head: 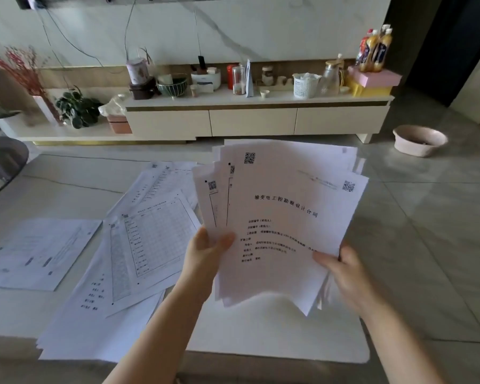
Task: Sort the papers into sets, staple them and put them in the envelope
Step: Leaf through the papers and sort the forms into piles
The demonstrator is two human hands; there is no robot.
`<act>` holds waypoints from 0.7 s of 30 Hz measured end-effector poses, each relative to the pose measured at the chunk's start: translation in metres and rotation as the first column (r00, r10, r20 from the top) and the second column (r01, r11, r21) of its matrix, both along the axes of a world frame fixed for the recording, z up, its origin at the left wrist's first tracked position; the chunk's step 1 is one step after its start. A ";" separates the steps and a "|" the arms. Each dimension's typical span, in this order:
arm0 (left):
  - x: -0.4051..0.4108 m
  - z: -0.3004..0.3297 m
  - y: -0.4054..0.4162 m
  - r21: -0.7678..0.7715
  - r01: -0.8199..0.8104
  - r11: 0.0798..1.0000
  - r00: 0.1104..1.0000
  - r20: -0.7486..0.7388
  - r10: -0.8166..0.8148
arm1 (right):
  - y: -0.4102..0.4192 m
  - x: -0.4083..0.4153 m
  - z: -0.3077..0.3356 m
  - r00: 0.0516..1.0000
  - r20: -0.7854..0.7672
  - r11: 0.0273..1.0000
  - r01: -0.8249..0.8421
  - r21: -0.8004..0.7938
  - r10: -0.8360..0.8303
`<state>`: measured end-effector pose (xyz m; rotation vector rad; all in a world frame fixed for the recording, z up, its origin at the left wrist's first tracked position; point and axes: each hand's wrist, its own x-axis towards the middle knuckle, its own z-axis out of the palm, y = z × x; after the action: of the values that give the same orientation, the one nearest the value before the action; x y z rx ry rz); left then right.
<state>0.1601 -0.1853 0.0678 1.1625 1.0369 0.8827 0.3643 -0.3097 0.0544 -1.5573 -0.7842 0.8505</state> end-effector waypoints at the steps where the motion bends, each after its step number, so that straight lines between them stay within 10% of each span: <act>1: 0.002 0.009 -0.001 0.028 -0.006 1.000 1.000 0.009 0.006 | 0.000 -0.003 0.005 0.999 0.039 1.000 -0.001 -0.002 0.001; 21: 0.003 0.023 -0.005 0.162 0.078 0.984 0.993 -0.102 -0.062 | 0.021 -0.020 0.045 0.983 0.090 0.980 0.148 0.130 -0.161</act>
<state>0.1634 -0.1908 0.0905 1.3849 1.0086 0.8769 0.3440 -0.2886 0.0996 -1.5383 -0.7613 0.6039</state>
